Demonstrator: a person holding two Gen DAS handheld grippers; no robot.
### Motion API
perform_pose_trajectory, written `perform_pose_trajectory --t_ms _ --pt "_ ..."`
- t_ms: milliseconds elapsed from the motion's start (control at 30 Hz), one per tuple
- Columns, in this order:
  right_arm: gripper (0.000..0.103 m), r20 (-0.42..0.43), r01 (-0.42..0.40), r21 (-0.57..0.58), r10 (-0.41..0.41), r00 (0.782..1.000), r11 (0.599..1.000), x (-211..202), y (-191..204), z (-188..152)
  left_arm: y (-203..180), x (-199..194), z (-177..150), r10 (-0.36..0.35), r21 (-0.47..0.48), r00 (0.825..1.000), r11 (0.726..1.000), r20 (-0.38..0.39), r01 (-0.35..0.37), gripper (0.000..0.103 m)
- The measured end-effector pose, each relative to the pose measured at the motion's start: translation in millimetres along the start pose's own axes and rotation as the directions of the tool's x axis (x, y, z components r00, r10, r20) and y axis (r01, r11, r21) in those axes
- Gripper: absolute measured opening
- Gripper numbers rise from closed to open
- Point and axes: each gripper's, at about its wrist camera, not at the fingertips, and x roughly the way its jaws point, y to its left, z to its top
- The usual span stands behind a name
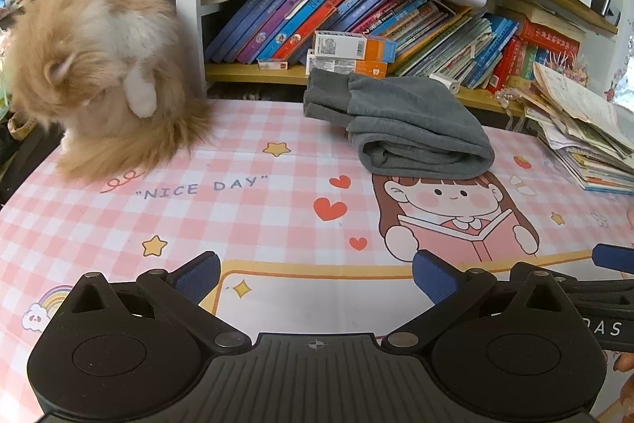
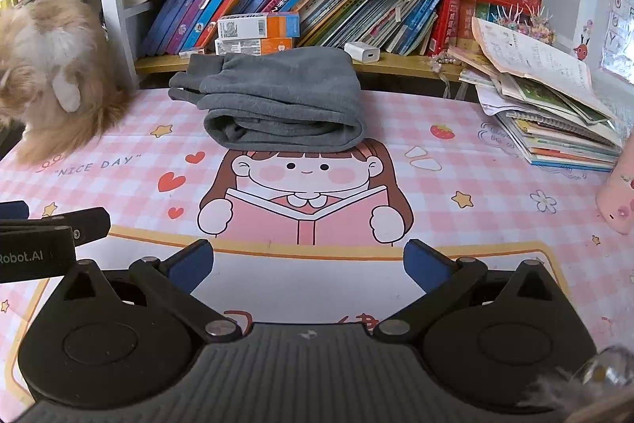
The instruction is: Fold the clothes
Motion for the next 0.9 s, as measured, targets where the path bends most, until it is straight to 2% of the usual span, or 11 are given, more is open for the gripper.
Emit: perform_pose_trajectory --t_ms 900 --pt "0.103 -0.026 -0.011 -0.007 0.011 1.000 1.000 10.7 0.1 1.3 1.4 7.5 -1.3 -0.027 0.007 0.999 1.000 -0.019 0.027 0.103"
